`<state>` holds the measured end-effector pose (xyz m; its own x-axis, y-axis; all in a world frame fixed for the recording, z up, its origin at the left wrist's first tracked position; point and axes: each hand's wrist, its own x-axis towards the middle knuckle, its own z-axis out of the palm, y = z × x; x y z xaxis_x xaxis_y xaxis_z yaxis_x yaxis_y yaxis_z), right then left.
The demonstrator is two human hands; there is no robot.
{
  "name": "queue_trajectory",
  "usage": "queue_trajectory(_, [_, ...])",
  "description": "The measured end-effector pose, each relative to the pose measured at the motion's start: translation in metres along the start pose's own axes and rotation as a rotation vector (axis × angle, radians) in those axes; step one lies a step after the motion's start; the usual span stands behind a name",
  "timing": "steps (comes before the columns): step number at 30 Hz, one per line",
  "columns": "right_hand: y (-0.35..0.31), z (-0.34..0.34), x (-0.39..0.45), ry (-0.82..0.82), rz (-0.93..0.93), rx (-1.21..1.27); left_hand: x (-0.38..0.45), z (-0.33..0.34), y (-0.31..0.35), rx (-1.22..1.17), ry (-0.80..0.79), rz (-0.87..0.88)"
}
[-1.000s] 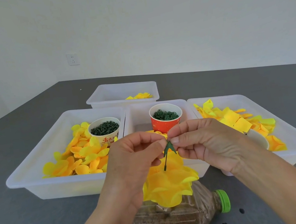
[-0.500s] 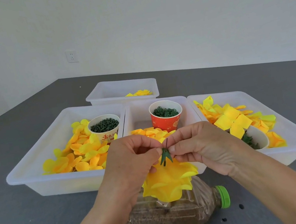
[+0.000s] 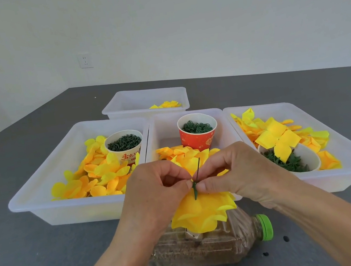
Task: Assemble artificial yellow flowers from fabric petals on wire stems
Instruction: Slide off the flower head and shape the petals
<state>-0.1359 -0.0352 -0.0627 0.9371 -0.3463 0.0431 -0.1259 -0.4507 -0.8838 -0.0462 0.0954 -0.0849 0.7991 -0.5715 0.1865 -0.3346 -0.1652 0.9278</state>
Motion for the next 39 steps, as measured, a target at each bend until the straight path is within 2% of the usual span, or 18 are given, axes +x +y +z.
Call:
queue_trajectory(8, [0.003,-0.002,-0.001,-0.027,-0.053,-0.029,-0.003,-0.002,-0.001,0.038,-0.019,0.032])
queue_trajectory(16, [0.003,-0.001,0.002,0.003,-0.129,-0.267,-0.013,0.004,-0.002,0.323,0.099,0.151])
queue_trajectory(22, [0.003,-0.006,0.004,-0.056,0.017,-0.025,-0.012,0.002,-0.006,0.166,0.060,0.088])
queue_trajectory(25, [0.002,-0.005,0.003,-0.067,0.012,-0.036,-0.010,0.002,-0.007,0.108,0.049,0.049])
queue_trajectory(33, [0.001,-0.001,0.004,-0.007,-0.028,-0.234,-0.006,0.002,-0.007,0.202,0.023,0.039])
queue_trajectory(35, [0.004,-0.002,0.004,0.009,0.012,-0.223,-0.005,0.002,-0.007,0.200,0.012,0.023])
queue_trajectory(39, [0.005,-0.008,0.003,-0.065,0.146,-0.086,-0.008,0.003,-0.006,0.220,0.049,0.001])
